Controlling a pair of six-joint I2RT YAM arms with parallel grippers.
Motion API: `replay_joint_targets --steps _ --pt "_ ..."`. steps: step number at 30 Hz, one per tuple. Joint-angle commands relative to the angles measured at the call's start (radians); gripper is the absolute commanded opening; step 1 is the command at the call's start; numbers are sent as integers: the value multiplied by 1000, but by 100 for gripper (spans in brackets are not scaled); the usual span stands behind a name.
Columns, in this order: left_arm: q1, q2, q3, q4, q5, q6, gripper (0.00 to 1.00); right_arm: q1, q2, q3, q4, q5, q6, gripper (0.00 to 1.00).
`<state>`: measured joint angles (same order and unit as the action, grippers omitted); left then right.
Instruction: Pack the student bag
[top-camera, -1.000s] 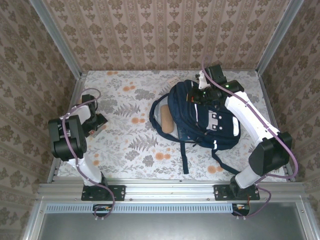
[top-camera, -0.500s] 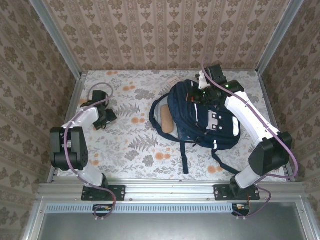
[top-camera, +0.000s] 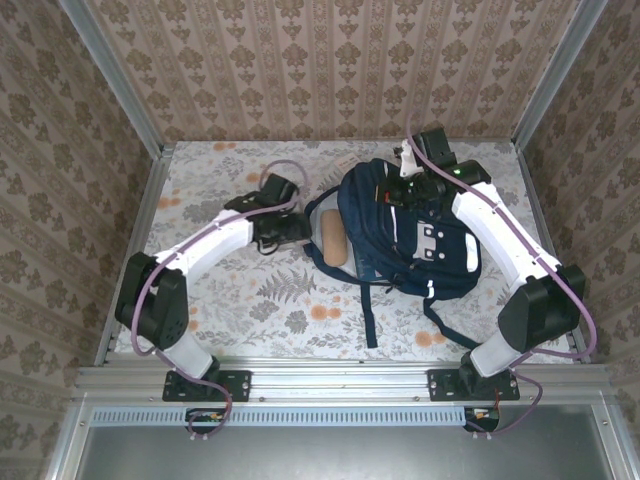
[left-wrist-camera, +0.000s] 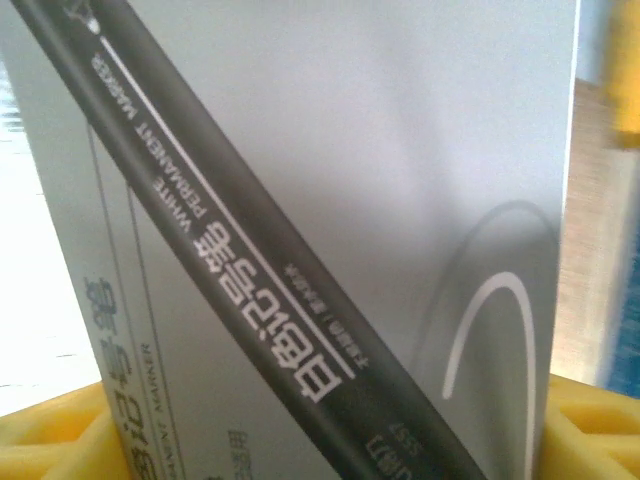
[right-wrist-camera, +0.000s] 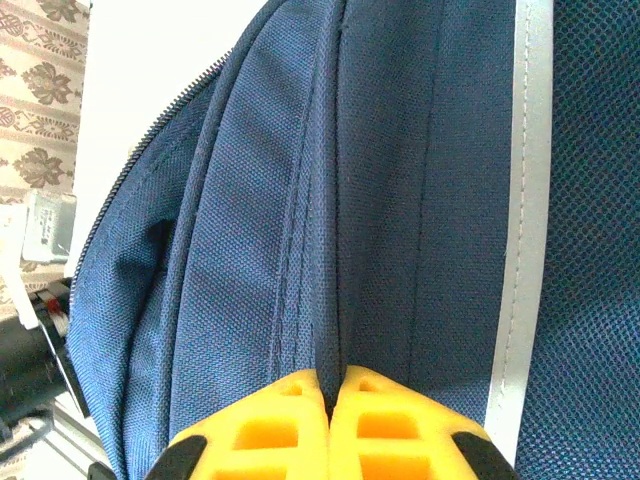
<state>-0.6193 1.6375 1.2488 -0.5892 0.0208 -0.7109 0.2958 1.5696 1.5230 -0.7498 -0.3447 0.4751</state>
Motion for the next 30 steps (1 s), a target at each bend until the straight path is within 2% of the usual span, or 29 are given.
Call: replay_joint_targets --steps 1,4,12,16,18,30 --pt "-76 53 69 14 37 -54 73 -18 -51 11 29 11 3 1" --pt "-139 121 136 24 51 -61 74 -21 -54 10 30 8 5 1" --pt "-238 295 319 36 79 -49 76 -24 -59 11 30 -5 10 1" --pt "-249 353 387 -16 84 -43 92 -23 -63 6 30 -7 13 1" --pt "-248 334 377 -21 65 -37 100 -24 -67 3 29 -3 10 1" --pt "-149 124 267 -54 36 5 98 -26 -60 -2 30 -5 3 1"
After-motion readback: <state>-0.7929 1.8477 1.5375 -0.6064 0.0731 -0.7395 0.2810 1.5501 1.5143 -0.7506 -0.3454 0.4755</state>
